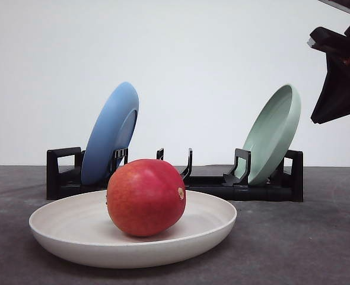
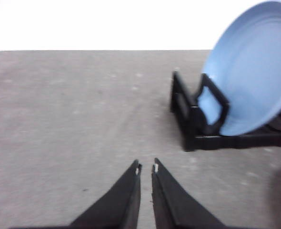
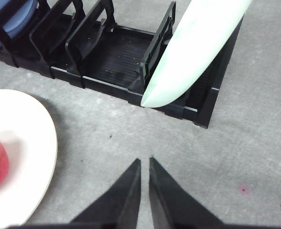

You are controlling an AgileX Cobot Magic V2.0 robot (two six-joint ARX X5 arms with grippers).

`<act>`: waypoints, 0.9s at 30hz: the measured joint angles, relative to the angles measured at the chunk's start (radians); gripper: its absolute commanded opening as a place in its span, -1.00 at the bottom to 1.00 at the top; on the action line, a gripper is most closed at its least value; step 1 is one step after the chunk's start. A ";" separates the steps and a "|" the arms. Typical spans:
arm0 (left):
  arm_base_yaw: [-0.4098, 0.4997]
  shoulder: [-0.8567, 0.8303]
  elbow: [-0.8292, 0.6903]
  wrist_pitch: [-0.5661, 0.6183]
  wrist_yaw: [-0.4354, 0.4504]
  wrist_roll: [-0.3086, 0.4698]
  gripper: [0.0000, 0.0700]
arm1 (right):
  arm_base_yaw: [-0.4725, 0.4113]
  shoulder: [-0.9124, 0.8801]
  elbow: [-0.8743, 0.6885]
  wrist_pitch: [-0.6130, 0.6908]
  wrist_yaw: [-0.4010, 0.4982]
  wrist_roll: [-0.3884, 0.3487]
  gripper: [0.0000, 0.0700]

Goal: Place pomegranate in white plate

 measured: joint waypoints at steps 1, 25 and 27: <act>0.005 -0.023 -0.017 0.002 -0.014 0.000 -0.93 | 0.000 0.000 0.000 0.000 0.000 0.000 -0.93; 0.018 -0.055 -0.091 0.046 -0.037 0.000 -0.93 | 0.000 0.000 0.000 0.000 0.000 0.000 -0.93; 0.018 -0.055 -0.091 0.046 -0.037 0.000 -0.93 | 0.000 0.000 0.000 0.000 0.000 0.000 -0.93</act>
